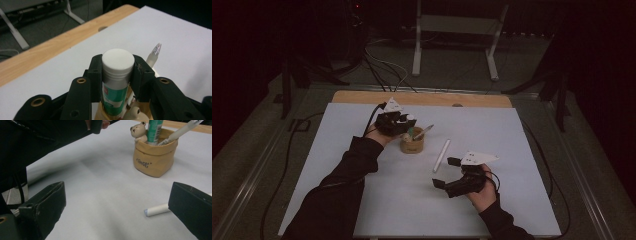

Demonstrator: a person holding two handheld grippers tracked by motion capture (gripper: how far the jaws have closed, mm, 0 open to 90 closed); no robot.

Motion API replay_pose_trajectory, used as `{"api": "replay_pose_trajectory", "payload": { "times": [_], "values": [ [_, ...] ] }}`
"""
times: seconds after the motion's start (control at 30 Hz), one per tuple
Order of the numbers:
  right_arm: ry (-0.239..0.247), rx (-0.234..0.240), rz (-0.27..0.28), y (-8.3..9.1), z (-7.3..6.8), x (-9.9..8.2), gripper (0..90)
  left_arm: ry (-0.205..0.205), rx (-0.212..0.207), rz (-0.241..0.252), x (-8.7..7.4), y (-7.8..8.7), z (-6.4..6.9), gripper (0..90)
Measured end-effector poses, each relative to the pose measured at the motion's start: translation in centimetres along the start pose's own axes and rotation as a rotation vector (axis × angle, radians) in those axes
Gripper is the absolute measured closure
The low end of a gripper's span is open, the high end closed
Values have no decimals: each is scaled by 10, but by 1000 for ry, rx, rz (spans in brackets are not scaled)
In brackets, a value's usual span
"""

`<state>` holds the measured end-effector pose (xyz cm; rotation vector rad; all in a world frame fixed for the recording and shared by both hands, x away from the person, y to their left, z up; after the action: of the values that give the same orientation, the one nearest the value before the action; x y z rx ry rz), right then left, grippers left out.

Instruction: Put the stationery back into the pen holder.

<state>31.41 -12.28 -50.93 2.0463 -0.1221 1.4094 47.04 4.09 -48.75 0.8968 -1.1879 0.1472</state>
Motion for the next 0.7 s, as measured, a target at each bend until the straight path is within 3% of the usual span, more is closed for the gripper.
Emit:
{"api": "replay_pose_trajectory", "payload": {
  "times": [0.03, 0.23, 0.33, 0.43, 0.53, 0.7],
  "values": [
    [-1, 2, 1, 0, 0, 0, 12, 19, -22, 2, 0, 0, 0, 629],
    [-5, 1, 3, 0, 1, 0, 12, 84, -11, 37, 8, 4, -2, 326],
    [-3, 2, 4, 1, 1, 0, 12, 95, -76, 50, 11, 9, 3, 183],
    [-3, 2, 5, 1, 1, 1, 12, 57, -101, 47, 11, 13, 11, 143],
    [-3, 1, 10, 2, 1, 2, 12, 51, -126, 46, 13, 17, 20, 58],
    [-4, -3, 14, 4, 2, 3, 12, 47, -159, 74, 19, 30, 33, 23]
  ]
}}
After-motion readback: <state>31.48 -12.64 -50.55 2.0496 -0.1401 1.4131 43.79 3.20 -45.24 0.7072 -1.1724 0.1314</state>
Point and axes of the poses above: each handheld gripper's, and its own axes: y roughly backward along the jaws, x roughly out of its top, z roughly to its right, the point moved 8 cm from there along -y, roughly forward along the jaws, and after that the axes turned 1 degree about -x, right-handed, at the moved point
